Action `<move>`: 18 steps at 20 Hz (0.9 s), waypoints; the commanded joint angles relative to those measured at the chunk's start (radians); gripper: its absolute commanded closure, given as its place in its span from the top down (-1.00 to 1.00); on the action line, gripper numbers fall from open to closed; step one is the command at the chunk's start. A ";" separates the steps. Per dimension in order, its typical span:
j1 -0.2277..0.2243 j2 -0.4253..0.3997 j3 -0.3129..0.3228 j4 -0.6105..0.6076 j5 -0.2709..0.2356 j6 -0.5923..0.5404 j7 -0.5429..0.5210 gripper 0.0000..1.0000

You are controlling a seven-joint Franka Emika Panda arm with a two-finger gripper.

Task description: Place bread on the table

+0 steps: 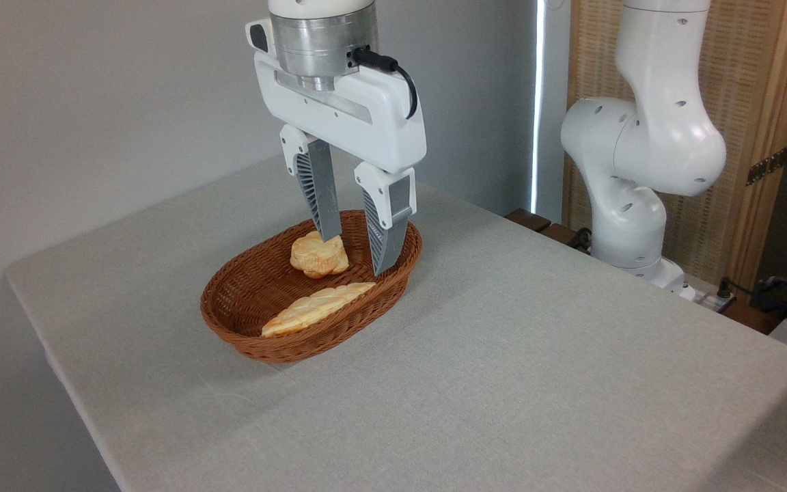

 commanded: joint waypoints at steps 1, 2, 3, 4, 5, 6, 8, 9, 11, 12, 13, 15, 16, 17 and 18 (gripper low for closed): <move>-0.010 -0.004 0.008 0.005 0.015 -0.034 0.015 1.00; -0.010 -0.004 0.008 0.005 0.015 -0.033 0.015 1.00; -0.010 -0.004 0.005 0.005 0.015 -0.034 0.014 1.00; -0.010 -0.003 0.002 0.003 0.015 -0.034 0.011 1.00; -0.010 0.000 -0.001 0.005 0.015 -0.039 0.011 1.00; -0.010 0.000 -0.002 0.003 0.016 -0.039 0.012 1.00; -0.011 0.002 -0.003 0.003 0.016 -0.040 0.015 1.00; -0.011 0.003 -0.004 0.003 0.016 -0.040 0.017 1.00; -0.011 0.002 -0.003 0.005 0.015 -0.040 0.017 1.00; -0.011 0.002 -0.003 0.003 0.015 -0.040 0.017 1.00; -0.013 0.003 -0.004 0.003 0.015 -0.043 0.014 1.00; -0.023 0.009 -0.009 0.002 0.003 -0.042 0.003 1.00; -0.036 0.015 -0.018 0.000 -0.002 -0.042 -0.006 1.00; -0.043 0.025 -0.032 -0.001 -0.005 -0.040 -0.043 1.00; -0.050 0.035 -0.045 -0.003 -0.008 -0.039 -0.114 1.00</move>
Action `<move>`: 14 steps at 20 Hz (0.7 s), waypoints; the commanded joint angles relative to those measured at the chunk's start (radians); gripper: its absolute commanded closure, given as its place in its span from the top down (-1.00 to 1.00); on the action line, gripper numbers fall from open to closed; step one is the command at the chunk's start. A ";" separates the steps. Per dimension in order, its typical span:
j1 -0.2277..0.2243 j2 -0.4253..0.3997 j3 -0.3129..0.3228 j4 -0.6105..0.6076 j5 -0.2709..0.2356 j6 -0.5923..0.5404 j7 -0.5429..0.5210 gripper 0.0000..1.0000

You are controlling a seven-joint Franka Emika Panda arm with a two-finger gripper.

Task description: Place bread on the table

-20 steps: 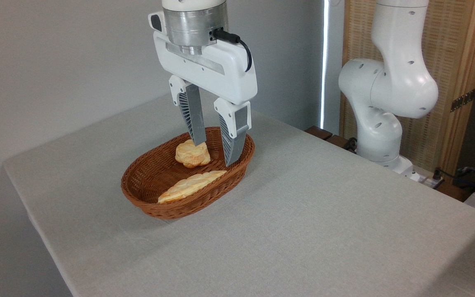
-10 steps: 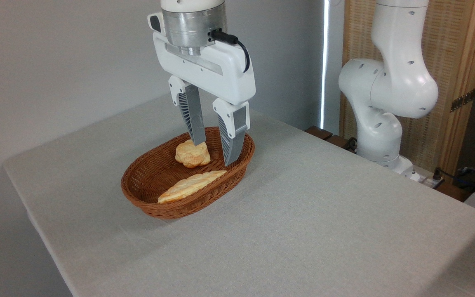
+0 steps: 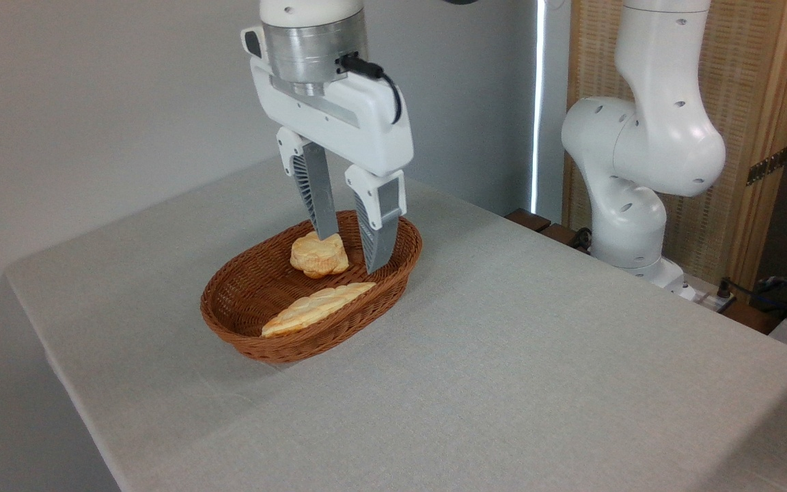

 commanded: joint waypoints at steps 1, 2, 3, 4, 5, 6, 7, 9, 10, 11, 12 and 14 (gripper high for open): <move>-0.026 0.040 -0.046 0.007 -0.007 -0.034 -0.192 1.00; -0.026 0.046 -0.064 0.007 -0.005 -0.036 -0.283 1.00; -0.026 0.052 -0.083 0.005 -0.005 -0.036 -0.357 1.00; -0.026 0.058 -0.103 0.005 -0.005 -0.038 -0.383 1.00; -0.026 0.058 -0.130 0.002 0.002 -0.038 -0.382 1.00; -0.026 0.058 -0.156 0.002 0.007 -0.036 -0.382 1.00; -0.026 0.058 -0.176 0.002 0.007 -0.035 -0.394 1.00; -0.026 0.058 -0.218 0.004 0.005 -0.036 -0.441 1.00; -0.026 0.058 -0.245 0.004 0.005 -0.031 -0.501 1.00; -0.026 0.060 -0.270 0.004 0.005 -0.030 -0.570 1.00; -0.026 0.060 -0.288 0.004 0.007 -0.030 -0.640 1.00; -0.026 0.060 -0.316 0.002 0.005 -0.030 -0.798 1.00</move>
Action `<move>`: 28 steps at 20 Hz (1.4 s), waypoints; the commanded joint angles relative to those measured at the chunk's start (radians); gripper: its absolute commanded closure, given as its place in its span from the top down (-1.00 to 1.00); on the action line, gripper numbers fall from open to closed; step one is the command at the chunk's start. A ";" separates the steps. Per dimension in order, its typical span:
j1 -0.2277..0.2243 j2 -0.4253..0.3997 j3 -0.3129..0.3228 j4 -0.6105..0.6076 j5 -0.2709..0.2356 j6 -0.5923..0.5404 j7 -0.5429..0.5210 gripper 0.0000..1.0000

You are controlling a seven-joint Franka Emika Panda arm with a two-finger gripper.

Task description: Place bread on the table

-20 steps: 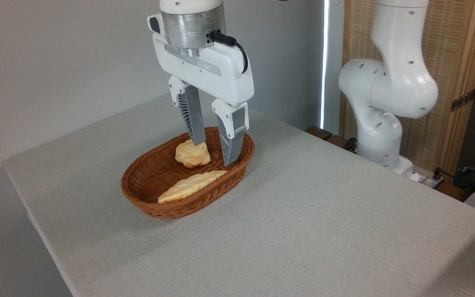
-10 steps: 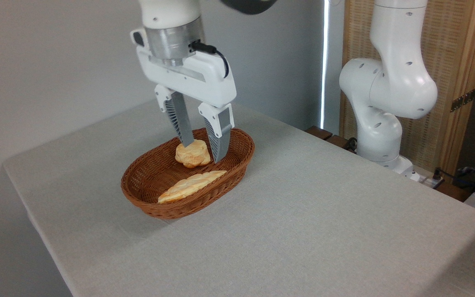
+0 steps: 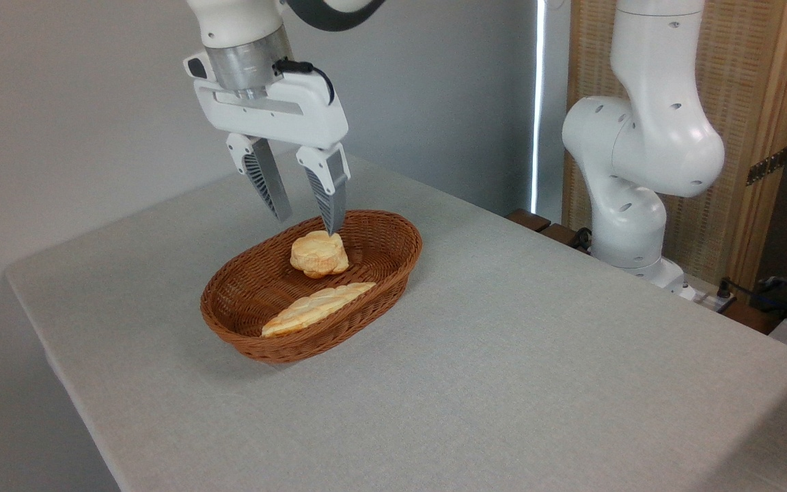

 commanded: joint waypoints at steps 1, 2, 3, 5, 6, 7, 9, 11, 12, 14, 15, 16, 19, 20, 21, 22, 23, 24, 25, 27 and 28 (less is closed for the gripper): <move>0.002 -0.006 -0.048 0.009 0.006 -0.030 -0.266 1.00; 0.002 -0.006 -0.060 0.009 0.006 -0.033 -0.320 1.00; 0.002 -0.004 -0.069 0.008 0.006 -0.033 -0.365 1.00; 0.000 -0.003 -0.080 -0.006 0.003 -0.021 -0.441 1.00; 0.002 -0.003 -0.092 -0.018 0.002 -0.007 -0.457 1.00; 0.000 -0.007 -0.097 -0.035 -0.001 0.017 -0.472 1.00; -0.019 -0.020 -0.100 -0.083 -0.004 0.077 -0.504 1.00; -0.029 -0.032 -0.100 -0.135 -0.004 0.131 -0.514 1.00; -0.032 -0.041 -0.100 -0.156 -0.008 0.157 -0.514 1.00; -0.041 -0.059 -0.103 -0.208 -0.027 0.221 -0.515 1.00; -0.044 -0.081 -0.104 -0.240 -0.031 0.252 -0.515 1.00; -0.056 -0.093 -0.104 -0.268 -0.031 0.274 -0.517 1.00; -0.066 -0.092 -0.104 -0.291 -0.031 0.282 -0.517 1.00; -0.067 -0.083 -0.106 -0.291 -0.031 0.282 -0.517 1.00; -0.075 -0.078 -0.111 -0.291 -0.031 0.283 -0.517 1.00; -0.075 -0.066 -0.117 -0.291 -0.031 0.286 -0.517 1.00; -0.076 -0.058 -0.118 -0.291 -0.031 0.291 -0.517 1.00; -0.076 -0.050 -0.118 -0.291 -0.031 0.294 -0.517 1.00; -0.076 -0.043 -0.118 -0.290 -0.031 0.300 -0.517 1.00; -0.081 -0.027 -0.120 -0.290 -0.031 0.323 -0.517 1.00; -0.085 -0.021 -0.123 -0.290 -0.029 0.337 -0.517 1.00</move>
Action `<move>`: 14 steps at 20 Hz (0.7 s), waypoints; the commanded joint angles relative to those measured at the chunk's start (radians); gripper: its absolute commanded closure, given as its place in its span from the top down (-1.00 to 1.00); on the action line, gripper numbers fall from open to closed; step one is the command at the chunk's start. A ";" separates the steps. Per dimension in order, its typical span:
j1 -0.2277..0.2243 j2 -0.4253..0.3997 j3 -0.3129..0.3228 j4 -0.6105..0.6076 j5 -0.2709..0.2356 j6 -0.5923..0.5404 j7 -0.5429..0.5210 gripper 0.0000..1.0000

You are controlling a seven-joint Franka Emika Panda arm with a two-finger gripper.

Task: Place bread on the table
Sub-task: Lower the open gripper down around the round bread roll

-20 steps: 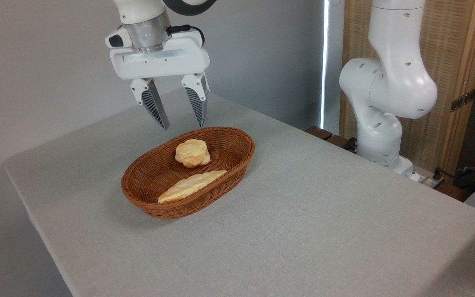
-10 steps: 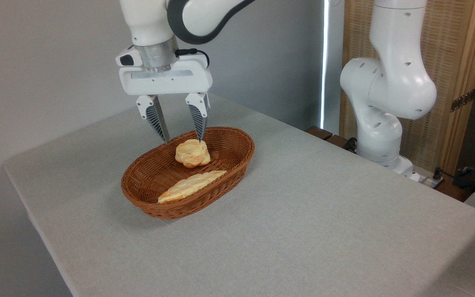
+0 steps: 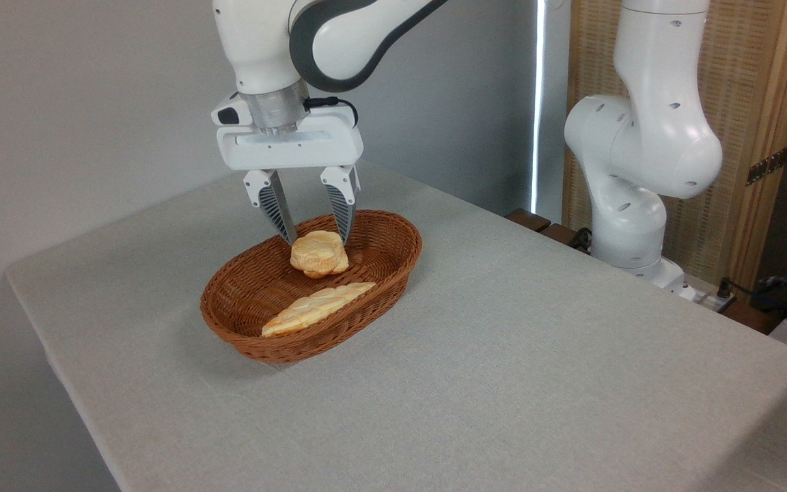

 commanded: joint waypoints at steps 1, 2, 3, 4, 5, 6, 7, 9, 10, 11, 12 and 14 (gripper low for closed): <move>-0.016 0.023 0.000 -0.008 -0.011 0.055 -0.009 1.00; -0.016 0.031 0.000 -0.010 -0.009 0.056 -0.008 1.00; -0.016 0.037 0.000 -0.008 -0.008 0.055 -0.006 1.00; -0.016 0.039 0.000 -0.008 -0.006 0.055 -0.006 1.00; -0.016 0.042 -0.001 -0.010 -0.005 0.053 -0.005 1.00; -0.017 0.043 -0.001 -0.010 -0.003 0.049 -0.005 1.00; -0.017 0.043 -0.001 -0.010 -0.002 0.049 -0.005 1.00; -0.019 0.046 -0.001 -0.010 -0.002 0.047 -0.005 1.00; -0.019 0.052 -0.003 -0.010 0.000 0.049 -0.003 1.00; -0.019 0.053 -0.011 -0.010 0.003 0.047 -0.002 0.95; -0.019 0.053 -0.015 -0.010 0.003 0.047 0.003 0.75; -0.017 0.053 -0.017 -0.010 0.003 0.047 0.006 0.14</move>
